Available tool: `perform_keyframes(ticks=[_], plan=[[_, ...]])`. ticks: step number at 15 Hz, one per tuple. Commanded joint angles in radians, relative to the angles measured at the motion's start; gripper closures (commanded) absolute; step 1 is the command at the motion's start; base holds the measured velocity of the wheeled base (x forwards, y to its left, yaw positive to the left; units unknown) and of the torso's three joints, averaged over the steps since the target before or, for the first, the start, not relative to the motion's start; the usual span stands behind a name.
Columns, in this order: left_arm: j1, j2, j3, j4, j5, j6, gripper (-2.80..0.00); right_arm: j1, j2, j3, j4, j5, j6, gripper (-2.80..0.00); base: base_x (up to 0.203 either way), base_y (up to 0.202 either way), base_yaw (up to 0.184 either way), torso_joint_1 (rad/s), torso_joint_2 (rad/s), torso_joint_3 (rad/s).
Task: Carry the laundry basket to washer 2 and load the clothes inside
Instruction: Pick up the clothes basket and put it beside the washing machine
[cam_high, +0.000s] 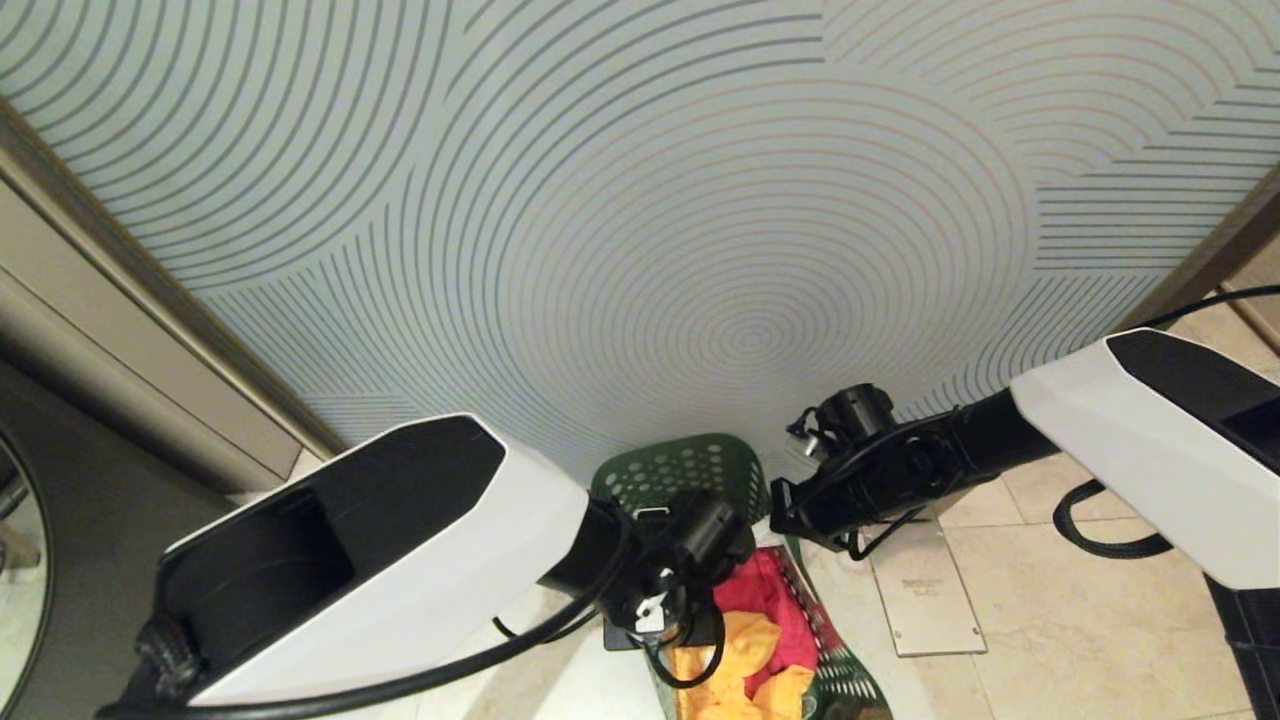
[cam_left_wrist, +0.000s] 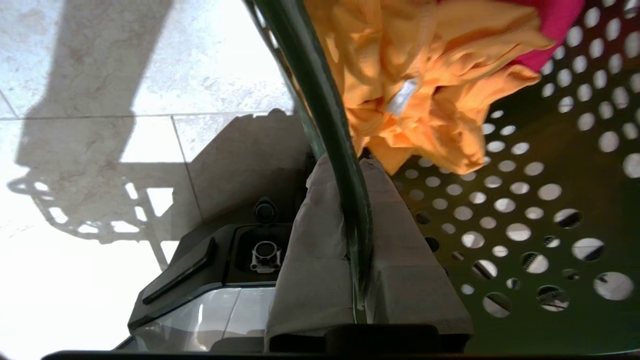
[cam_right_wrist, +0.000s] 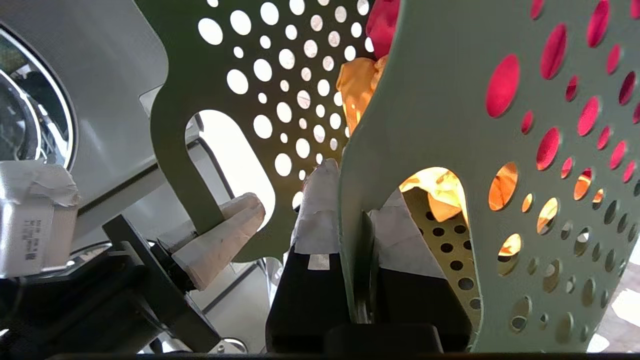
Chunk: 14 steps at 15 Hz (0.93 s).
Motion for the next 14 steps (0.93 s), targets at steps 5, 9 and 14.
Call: perform_keyframes(ticks=[5,9,14], plan=[[0.001,-0.091,-0.013,0.038,-0.082,-0.075,0.0,0.004,-0.074,0.034,0.001,0.004,0.006,0.0,0.0,0.0,0.0,0.0,0.0,0.0],[0.005,-0.193,-0.006,0.078,-0.165,-0.109,0.0,0.024,-0.154,0.057,0.002,0.004,0.045,0.0,0.0,0.0,0.0,0.0,0.0,0.0],[0.005,-0.278,-0.002,0.167,-0.217,-0.108,0.0,0.082,-0.266,0.14,0.003,-0.004,0.075,0.0,0.0,0.0,0.0,0.0,0.0,0.0]])
